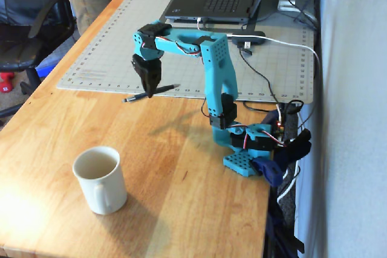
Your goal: Grasp a pen and put it in a mug.
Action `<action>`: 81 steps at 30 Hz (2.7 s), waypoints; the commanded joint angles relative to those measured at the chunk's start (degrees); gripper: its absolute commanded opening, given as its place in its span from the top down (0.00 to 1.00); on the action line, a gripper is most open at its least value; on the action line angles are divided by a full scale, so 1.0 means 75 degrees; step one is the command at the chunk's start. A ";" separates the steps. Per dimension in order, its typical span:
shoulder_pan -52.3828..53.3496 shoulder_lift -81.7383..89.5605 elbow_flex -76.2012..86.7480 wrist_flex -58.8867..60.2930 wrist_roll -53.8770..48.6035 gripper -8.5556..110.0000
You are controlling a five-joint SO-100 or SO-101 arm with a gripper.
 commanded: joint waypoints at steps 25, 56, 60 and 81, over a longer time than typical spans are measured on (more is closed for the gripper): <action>-0.5742 0.3211 -0.0352 -0.3961 0.5777 0.90; -0.7969 0.5426 0.2953 -0.5203 0.5812 0.90; -0.7992 0.5473 0.3199 -0.5203 0.5812 0.90; -0.8520 0.4465 0.5332 -0.8262 0.5777 0.90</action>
